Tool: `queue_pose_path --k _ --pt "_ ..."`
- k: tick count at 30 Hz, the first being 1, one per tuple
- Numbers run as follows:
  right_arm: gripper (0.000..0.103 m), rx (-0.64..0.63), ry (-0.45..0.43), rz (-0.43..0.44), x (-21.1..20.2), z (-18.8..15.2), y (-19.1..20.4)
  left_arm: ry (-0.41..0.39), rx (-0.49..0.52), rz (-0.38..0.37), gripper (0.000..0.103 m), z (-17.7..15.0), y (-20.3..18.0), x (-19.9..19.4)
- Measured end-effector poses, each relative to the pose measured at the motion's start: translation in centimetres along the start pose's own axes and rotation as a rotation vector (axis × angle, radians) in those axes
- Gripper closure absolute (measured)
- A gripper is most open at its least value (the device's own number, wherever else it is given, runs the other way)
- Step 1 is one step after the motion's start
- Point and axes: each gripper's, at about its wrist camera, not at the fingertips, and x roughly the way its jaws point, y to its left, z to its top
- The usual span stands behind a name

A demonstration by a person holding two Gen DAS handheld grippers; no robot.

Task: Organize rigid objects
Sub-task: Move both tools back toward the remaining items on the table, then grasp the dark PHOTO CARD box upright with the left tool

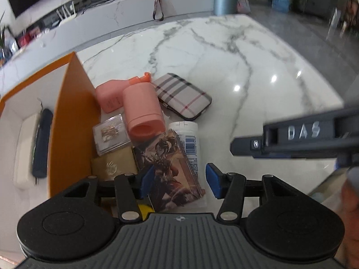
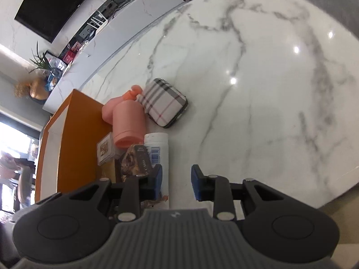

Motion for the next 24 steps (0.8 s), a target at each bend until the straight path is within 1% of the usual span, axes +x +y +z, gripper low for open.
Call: queue_pose_path --k 2,5,8,9,12,13,14,15,17,20,22,23,24 --pt "0.073 0.006 0.001 0.026 0.5 0.3 -0.3 0.004 0.040 0.050 0.041 -0.2 -1.0 0.6" --pt "0.072 0.018 0.023 0.040 1.4 0.5 -0.7 0.031 0.094 0.099 0.041 -0.4 -2.1 1.6" --pt "0.070 0.024 0.042 0.053 2.2 0.8 -1.0 0.040 0.129 0.153 0.035 -0.8 -2.7 2.2" --pt "0.068 0.023 0.045 0.057 2.5 0.9 -1.0 0.041 0.136 0.158 0.035 -0.9 -2.8 2.3" --pt "0.068 0.031 0.061 0.068 3.1 1.0 -1.3 0.041 0.151 0.150 0.045 -1.1 -2.8 2.1" --pt "0.067 0.032 0.064 0.072 3.3 1.1 -1.4 0.043 0.146 0.147 0.051 -1.0 -2.7 2.0" --pt "0.067 0.031 0.066 0.077 3.3 1.1 -1.4 0.040 0.128 0.132 0.056 -1.0 -2.4 1.8" --pt "0.068 0.029 0.067 0.079 3.4 1.1 -1.3 0.036 0.111 0.112 0.059 -0.9 -2.1 1.4" --pt "0.068 0.026 0.065 0.083 3.4 1.1 -1.3 0.031 0.087 0.087 0.069 -0.6 -1.8 0.7" --pt "0.068 0.017 0.063 0.085 3.4 1.1 -1.2 0.017 0.060 0.076 0.074 -0.3 -1.2 -0.4" --pt "0.070 -0.003 0.069 0.088 3.6 1.0 -0.8 0.017 0.019 0.050 0.076 -0.3 -0.2 -0.9" --pt "0.072 -0.018 0.070 0.088 3.7 1.0 -0.6 0.019 0.001 0.039 0.077 -0.3 0.2 -1.0" --pt "0.080 -0.030 0.073 0.090 3.8 0.9 -0.4 0.031 -0.015 0.037 0.077 -0.3 0.6 -1.0"
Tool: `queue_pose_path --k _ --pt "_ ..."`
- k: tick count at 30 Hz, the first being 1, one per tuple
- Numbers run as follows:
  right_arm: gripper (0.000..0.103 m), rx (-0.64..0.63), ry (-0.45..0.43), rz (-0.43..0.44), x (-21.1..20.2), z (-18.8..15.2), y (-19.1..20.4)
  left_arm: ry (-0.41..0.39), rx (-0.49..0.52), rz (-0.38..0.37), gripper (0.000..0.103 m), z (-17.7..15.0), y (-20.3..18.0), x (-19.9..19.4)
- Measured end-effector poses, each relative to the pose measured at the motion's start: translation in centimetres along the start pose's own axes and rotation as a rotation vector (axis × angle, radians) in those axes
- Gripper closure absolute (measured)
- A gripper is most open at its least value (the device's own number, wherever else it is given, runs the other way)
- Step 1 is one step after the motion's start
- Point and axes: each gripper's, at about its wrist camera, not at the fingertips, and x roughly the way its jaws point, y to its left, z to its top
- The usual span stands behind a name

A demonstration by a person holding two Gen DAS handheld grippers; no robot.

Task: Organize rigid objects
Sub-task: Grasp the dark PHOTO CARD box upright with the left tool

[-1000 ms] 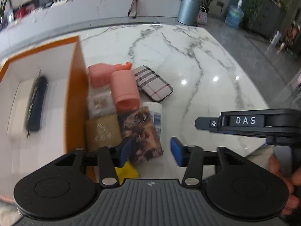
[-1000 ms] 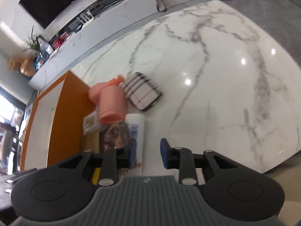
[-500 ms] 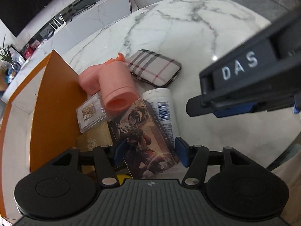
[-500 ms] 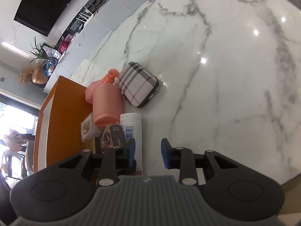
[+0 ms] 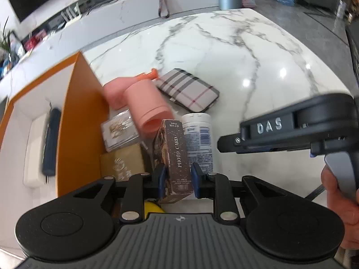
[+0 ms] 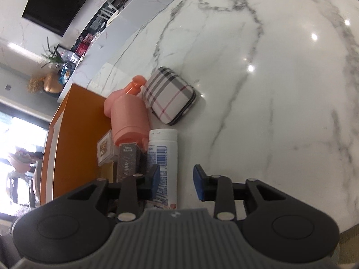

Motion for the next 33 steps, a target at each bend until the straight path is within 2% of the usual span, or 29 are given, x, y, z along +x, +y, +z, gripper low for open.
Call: queue_pose_path --k 5,9,15,20,23,28,30,33 --pt "0.086 -0.031 -0.002 -0.019 0.6 0.0 0.7 0.012 -0.021 -0.002 0.077 0.6 0.9 0.1" --pt "0.095 -0.095 0.012 0.011 1.7 -0.1 1.9 0.029 0.041 0.026 0.075 1.3 0.3 0.7" --pt "0.094 -0.027 -0.010 0.001 1.5 0.5 0.9 0.047 0.057 0.053 0.075 2.2 0.8 2.8" --pt "0.090 -0.073 -0.044 -0.053 1.6 1.4 1.8 0.054 0.020 0.006 0.078 2.9 1.5 3.3" --pt "0.077 -0.151 -0.084 -0.130 2.1 2.7 2.8 0.039 -0.032 -0.024 0.078 3.3 2.3 2.8" --pt "0.060 -0.269 -0.143 -0.177 3.6 5.1 4.5 0.016 -0.084 -0.057 0.078 4.8 3.3 2.7" --pt "0.056 -0.307 -0.154 -0.196 4.4 6.0 4.8 0.016 -0.091 -0.062 0.078 5.3 3.7 3.1" --pt "0.055 -0.326 -0.145 -0.210 5.5 7.0 4.4 0.025 -0.114 -0.097 0.078 5.9 4.0 3.8"
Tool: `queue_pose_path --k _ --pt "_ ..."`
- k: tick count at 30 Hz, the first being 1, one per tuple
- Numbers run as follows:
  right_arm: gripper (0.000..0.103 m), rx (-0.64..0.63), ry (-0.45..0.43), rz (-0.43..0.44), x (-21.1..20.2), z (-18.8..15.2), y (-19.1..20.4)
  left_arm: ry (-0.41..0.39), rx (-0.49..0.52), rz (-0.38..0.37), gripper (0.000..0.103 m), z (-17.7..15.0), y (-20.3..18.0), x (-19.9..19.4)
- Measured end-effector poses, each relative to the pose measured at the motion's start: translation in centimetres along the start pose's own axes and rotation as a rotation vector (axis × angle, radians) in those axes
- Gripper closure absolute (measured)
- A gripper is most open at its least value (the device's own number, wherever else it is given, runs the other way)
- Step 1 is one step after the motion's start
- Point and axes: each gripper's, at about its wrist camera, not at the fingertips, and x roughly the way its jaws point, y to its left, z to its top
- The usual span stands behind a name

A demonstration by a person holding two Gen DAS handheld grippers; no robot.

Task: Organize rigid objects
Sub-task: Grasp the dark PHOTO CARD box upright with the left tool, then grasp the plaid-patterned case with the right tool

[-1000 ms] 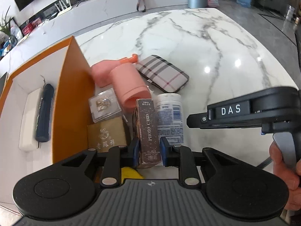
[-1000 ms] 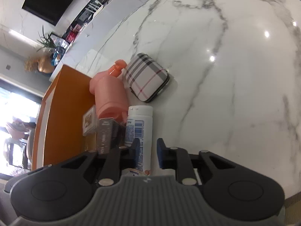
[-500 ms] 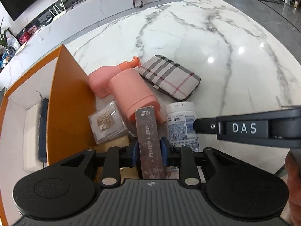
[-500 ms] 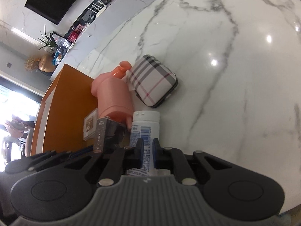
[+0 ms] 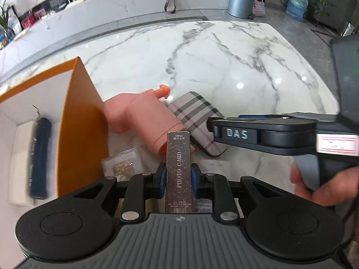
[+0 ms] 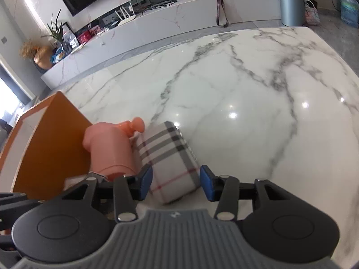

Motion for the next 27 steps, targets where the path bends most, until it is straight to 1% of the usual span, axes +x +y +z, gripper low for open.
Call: queue_pose_path --k 3,5,6,7,9,12,14,16,17,19,20,22,23,25,27 --pt "0.054 -0.007 0.021 0.005 1.6 0.7 -0.4 -0.001 0.005 -0.001 0.078 0.4 -0.1 0.4" --pt "0.051 -0.006 0.031 0.012 2.3 0.6 -0.5 0.013 0.002 -0.003 0.078 0.6 -0.2 0.8" --pt "0.046 -0.004 0.028 0.029 2.5 0.5 -0.5 0.021 -0.005 -0.005 0.078 0.7 -0.2 0.9" --pt "0.044 -0.017 0.020 0.033 2.3 0.2 -0.2 0.029 -0.012 -0.007 0.078 0.7 -0.1 1.0" --pt "0.043 -0.087 0.010 0.021 2.5 -0.1 0.6 0.037 -0.024 -0.010 0.078 0.8 -0.1 1.2" --pt "0.044 -0.133 -0.001 -0.001 2.4 -0.4 1.2 0.037 -0.024 -0.005 0.078 0.8 -0.1 1.3" --pt "0.048 -0.118 -0.002 0.002 2.2 -0.4 0.9 0.037 -0.025 -0.004 0.078 0.7 -0.1 1.3" --pt "0.060 -0.085 -0.011 -0.001 1.8 -0.3 0.4 0.038 -0.027 -0.001 0.078 0.6 -0.2 1.3" --pt "0.063 -0.080 -0.016 0.002 1.5 -0.3 0.2 0.039 -0.028 0.001 0.078 0.6 -0.2 1.3" --pt "0.073 -0.054 -0.033 -0.001 0.9 -0.4 0.0 0.042 -0.033 0.003 0.078 0.5 -0.2 1.3" --pt "0.075 -0.051 -0.041 0.006 0.6 -0.5 0.0 0.043 -0.036 0.004 0.078 0.6 -0.1 1.4" --pt "0.085 -0.036 -0.054 0.042 -0.4 -0.6 -0.1 0.050 -0.047 0.003 0.078 0.5 0.0 1.4" --pt "0.086 -0.024 -0.056 0.069 -0.8 -0.7 -0.1 0.050 -0.048 0.006 0.078 0.4 0.0 1.4" --pt "0.089 -0.020 -0.063 0.095 -1.4 -0.9 0.0 0.054 -0.062 0.002 0.078 0.2 0.2 1.5" --pt "0.089 -0.001 -0.056 0.124 -1.6 -0.9 -0.2 0.051 -0.069 0.001 0.078 0.1 0.4 1.4"
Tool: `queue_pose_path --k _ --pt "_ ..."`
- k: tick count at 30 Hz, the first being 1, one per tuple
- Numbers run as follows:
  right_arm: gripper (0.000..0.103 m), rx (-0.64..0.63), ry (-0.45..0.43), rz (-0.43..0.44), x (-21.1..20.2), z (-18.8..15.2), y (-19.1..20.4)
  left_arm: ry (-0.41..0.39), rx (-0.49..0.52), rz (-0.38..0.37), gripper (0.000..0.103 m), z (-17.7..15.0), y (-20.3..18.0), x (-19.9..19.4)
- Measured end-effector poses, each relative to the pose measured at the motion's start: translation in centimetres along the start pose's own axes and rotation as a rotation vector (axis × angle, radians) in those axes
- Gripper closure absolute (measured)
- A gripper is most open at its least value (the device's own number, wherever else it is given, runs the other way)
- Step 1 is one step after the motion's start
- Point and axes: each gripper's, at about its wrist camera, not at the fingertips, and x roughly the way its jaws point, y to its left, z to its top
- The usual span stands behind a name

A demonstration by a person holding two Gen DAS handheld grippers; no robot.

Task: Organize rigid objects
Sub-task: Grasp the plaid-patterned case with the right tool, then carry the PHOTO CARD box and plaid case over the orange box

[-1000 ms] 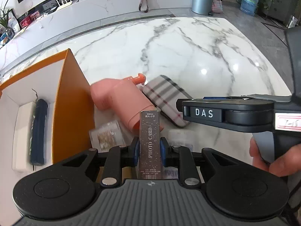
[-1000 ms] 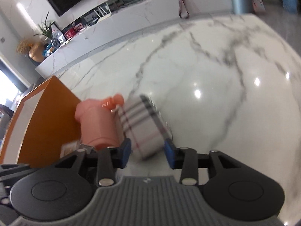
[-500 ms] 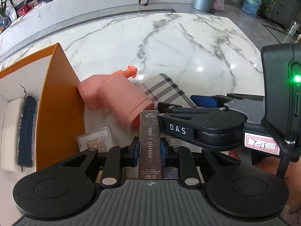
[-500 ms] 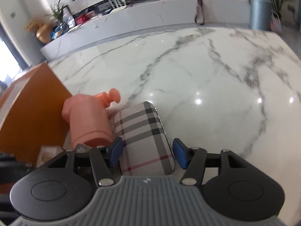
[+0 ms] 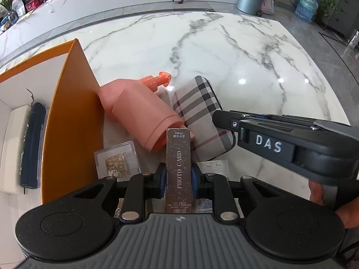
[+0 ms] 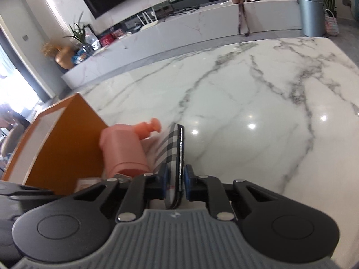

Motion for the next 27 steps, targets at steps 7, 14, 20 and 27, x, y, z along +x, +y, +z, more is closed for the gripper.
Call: queue_pose_path --k 7,14,20,27 --pt "0.088 0.103 0.003 0.108 1.0 0.6 -1.0 0.005 -0.014 0.010 0.078 -0.1 0.5 -0.1" --pt "0.067 0.206 0.040 0.205 2.8 0.7 -2.0 0.004 -0.029 0.019 0.078 -0.2 1.0 -0.1" --pt "0.082 0.241 0.140 0.213 4.8 -0.1 -1.9 0.003 -0.050 0.018 0.078 -0.1 1.6 -0.1" --pt "0.085 0.149 0.078 0.138 3.3 -0.7 -0.7 -0.010 -0.109 -0.024 0.078 -0.8 2.1 -1.0"
